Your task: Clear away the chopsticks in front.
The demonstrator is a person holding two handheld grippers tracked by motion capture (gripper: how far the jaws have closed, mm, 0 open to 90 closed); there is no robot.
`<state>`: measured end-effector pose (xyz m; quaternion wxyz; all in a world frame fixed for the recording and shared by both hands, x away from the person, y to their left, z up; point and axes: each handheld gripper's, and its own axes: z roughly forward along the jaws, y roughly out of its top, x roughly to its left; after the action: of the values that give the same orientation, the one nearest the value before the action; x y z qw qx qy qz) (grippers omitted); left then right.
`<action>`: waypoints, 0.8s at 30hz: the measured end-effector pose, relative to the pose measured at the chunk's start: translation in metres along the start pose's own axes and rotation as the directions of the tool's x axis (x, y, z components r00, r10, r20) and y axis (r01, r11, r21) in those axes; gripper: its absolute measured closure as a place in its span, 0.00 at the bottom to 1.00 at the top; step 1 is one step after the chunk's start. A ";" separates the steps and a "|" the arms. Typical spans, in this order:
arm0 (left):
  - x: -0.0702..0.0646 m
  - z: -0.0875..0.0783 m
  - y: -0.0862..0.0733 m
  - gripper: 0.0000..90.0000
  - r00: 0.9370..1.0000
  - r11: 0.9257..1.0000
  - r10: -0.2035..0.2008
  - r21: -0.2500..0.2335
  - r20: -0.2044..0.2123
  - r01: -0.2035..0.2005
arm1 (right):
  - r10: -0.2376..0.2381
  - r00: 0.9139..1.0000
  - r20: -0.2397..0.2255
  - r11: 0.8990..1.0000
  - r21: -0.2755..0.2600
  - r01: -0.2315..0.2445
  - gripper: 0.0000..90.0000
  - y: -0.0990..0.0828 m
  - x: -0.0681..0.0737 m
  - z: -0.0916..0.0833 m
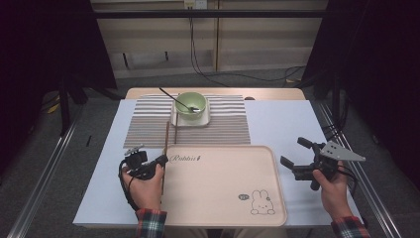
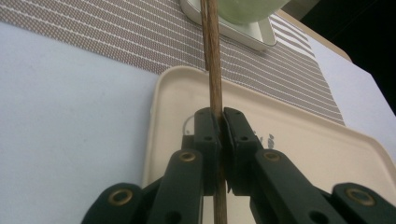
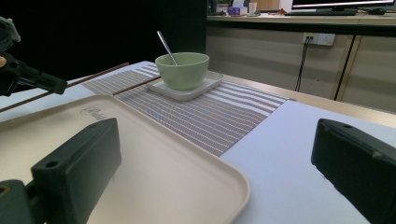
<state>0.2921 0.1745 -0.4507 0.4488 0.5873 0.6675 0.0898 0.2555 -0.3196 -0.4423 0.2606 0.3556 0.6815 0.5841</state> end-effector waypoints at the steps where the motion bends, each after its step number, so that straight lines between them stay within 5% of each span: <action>1: 0.000 0.000 0.000 0.95 1.000 1.000 0.000 0.000 0.000 0.000 | 0.000 1.000 0.000 1.000 0.000 0.000 0.01 0.000 0.000 0.000; 24: 0.000 -0.015 -0.032 0.95 1.000 1.000 0.003 -0.014 0.020 -0.003 | -0.016 1.000 0.002 1.000 0.009 0.016 0.01 0.001 0.002 0.000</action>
<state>0.2588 0.1716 -0.4624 0.4596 0.5861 0.6613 0.0893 0.2542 -0.3184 -0.4413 0.2646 0.3519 0.6867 0.5785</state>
